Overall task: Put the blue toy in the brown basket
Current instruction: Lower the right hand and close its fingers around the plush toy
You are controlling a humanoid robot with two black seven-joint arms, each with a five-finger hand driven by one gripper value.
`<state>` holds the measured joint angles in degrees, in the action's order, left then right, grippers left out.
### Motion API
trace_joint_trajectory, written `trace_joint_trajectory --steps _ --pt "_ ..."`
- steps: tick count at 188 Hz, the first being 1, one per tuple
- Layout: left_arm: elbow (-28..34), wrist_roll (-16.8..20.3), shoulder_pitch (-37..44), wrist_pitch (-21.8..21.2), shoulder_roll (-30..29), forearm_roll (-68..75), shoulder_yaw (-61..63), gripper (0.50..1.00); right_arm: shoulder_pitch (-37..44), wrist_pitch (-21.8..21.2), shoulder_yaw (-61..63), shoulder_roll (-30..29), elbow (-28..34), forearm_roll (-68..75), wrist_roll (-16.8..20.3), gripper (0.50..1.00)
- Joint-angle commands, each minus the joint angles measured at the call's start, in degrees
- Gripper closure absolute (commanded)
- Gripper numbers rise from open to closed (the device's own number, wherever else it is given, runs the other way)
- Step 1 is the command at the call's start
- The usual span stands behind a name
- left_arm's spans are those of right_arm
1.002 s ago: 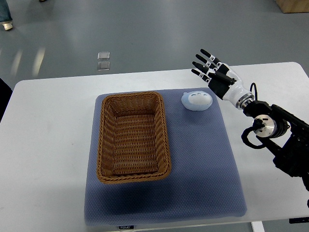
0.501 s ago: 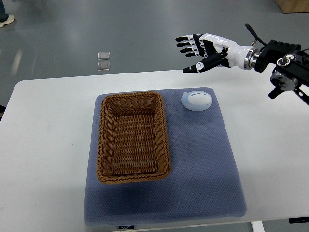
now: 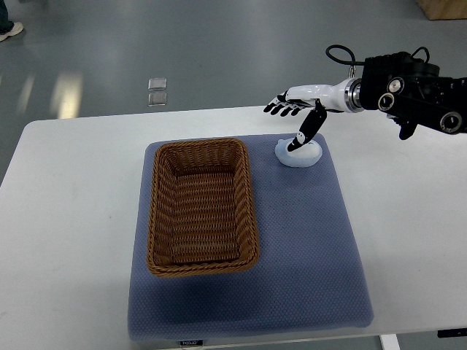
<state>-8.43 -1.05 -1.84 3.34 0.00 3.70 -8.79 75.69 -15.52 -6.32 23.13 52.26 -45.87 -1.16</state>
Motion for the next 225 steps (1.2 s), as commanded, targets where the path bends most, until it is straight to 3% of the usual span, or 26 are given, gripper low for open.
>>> trace_joint_trajectory --steps 1,64,81,100,142,225 --pt "-0.01 0.0 0.0 0.0 0.0 0.0 0.0 0.5 -1.95 1.72 -0.09 -0.19 -0.22 -0.01 0.02 0.591" --pt "0.08 0.0 0.0 0.0 0.0 0.0 0.09 0.5 -6.78 7.09 -0.36 -0.89 -3.04 -1.07 -0.16 0.609" --pt "0.08 0.0 0.0 0.0 0.0 0.0 0.09 0.5 -7.57 8.58 -0.8 -2.39 -4.0 -1.42 -0.25 0.638" --pt "0.08 0.0 0.0 0.0 0.0 0.0 0.0 0.5 -8.54 9.63 -0.8 -3.18 -4.79 -1.68 -0.42 0.703" --pt "0.08 0.0 0.0 0.0 0.0 0.0 0.09 0.5 -9.33 11.04 -0.89 -4.23 -5.85 -1.77 -0.51 0.773" --pt "0.08 0.0 0.0 0.0 0.0 0.0 0.09 0.5 -10.91 11.04 -1.24 -5.46 -7.7 -1.86 -1.04 0.773"
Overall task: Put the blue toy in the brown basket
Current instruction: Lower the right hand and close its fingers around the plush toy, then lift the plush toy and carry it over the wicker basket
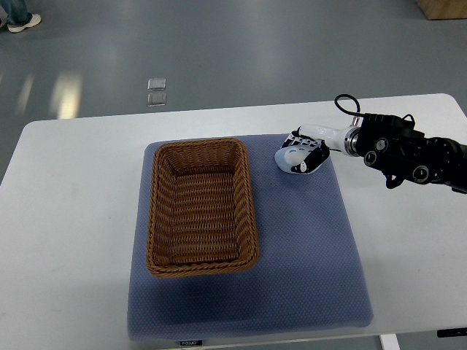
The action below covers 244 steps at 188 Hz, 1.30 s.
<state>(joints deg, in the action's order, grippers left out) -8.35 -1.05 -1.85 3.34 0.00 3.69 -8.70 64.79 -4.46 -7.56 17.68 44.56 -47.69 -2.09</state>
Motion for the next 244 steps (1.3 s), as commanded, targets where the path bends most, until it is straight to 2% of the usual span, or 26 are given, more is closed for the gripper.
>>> trace_joint_trajectory --steps 1,12,17,22,66,106,161,205,244 --pt "0.0 0.0 0.0 0.0 0.0 0.0 0.0 0.5 -0.01 -0.02 0.0 -0.01 0.0 -0.04 -0.02 0.773" --pt "0.0 0.0 0.0 0.0 0.0 0.0 0.0 0.5 -0.01 -0.02 -0.09 -0.01 0.0 -0.04 -0.11 0.789" --pt "0.0 0.0 0.0 0.0 0.0 0.0 0.0 0.5 -0.01 -0.02 -0.09 -0.01 0.0 -0.13 -0.02 0.842" --pt "0.0 0.0 0.0 0.0 0.0 0.0 0.0 0.5 -0.02 -0.02 -0.09 -0.01 0.0 -0.39 -0.11 0.861" --pt "0.0 0.0 0.0 0.0 0.0 0.0 0.0 0.5 -0.89 0.95 0.09 -0.01 0.0 -3.64 -1.07 0.869" --pt "0.0 0.0 0.0 0.0 0.0 0.0 -0.09 0.5 -0.37 1.04 0.09 0.07 0.0 -3.64 -1.16 1.0" --pt "0.0 0.0 0.0 0.0 0.0 0.0 -0.09 0.5 3.76 -0.55 0.88 2.62 2.02 -2.94 -1.25 1.0" --pt "0.0 0.0 0.0 0.0 0.0 0.0 -0.18 0.5 8.95 -1.25 1.05 5.79 8.17 -2.5 -0.99 1.0" --pt "0.0 0.0 0.0 0.0 0.0 0.0 -0.18 0.5 12.91 -1.34 1.14 5.35 13.62 -2.41 -1.25 1.0"
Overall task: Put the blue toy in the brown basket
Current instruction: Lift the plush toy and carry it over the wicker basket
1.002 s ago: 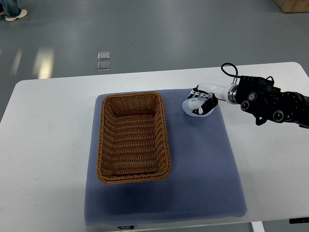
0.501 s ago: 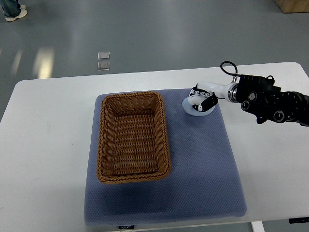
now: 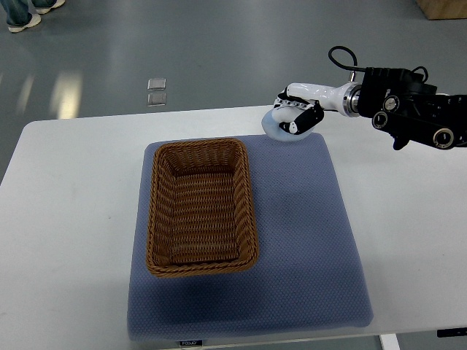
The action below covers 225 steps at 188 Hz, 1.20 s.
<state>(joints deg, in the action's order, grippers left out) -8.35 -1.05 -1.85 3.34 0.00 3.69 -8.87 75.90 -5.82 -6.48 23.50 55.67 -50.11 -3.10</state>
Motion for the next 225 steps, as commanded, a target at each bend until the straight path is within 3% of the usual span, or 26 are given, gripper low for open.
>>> trace_joint_trajectory --steps 1,89,105,132,179,225 --pt "0.0 0.0 0.0 0.0 0.0 0.0 0.0 0.5 2.05 0.1 0.06 -0.56 2.69 0.01 -0.24 1.0" --pt "0.0 0.0 0.0 0.0 0.0 0.0 0.0 0.5 3.46 1.86 -0.38 -16.73 1.37 0.1 -3.05 0.996" --pt "-0.09 0.0 0.0 0.0 0.0 0.0 0.0 0.5 2.24 2.56 -0.81 -20.15 -0.56 0.01 -3.14 0.938" --pt "-0.17 0.0 0.0 0.0 0.0 0.0 0.0 0.5 -1.02 3.27 -0.73 -22.7 -2.59 -0.6 -3.14 0.916" --pt "-0.17 0.0 0.0 0.0 0.0 0.0 0.0 0.5 -6.82 4.94 -0.73 -23.5 -4.78 -0.96 -3.93 0.74" --pt "0.0 0.0 0.0 0.0 0.0 0.0 0.09 0.5 -7.88 5.02 0.06 -23.5 -4.87 -0.34 -4.02 0.689"
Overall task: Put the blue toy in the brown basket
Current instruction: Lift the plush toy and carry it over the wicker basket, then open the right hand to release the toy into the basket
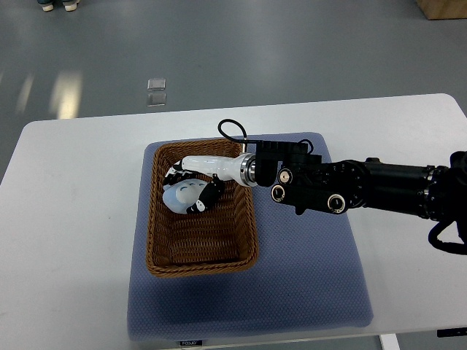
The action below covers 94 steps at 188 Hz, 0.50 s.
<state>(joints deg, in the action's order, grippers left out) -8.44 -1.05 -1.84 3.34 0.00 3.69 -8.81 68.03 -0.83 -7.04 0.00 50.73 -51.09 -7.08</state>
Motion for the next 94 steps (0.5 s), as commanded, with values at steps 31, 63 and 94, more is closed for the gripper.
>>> trace_joint_trajectory --steps 31,63,94 --pt "0.09 0.0 -0.01 0.0 0.0 0.0 0.1 0.5 2.28 -0.66 5.64 0.62 0.07 1.17 -0.04 0.666" --pt "0.18 0.0 -0.01 0.0 0.0 0.0 0.1 0.5 2.63 -1.1 11.7 4.74 0.24 4.24 -0.13 0.642" --pt "0.09 0.0 -0.01 0.0 0.0 0.0 0.1 0.5 -4.13 -1.1 26.72 8.88 0.33 10.92 -0.74 0.601"
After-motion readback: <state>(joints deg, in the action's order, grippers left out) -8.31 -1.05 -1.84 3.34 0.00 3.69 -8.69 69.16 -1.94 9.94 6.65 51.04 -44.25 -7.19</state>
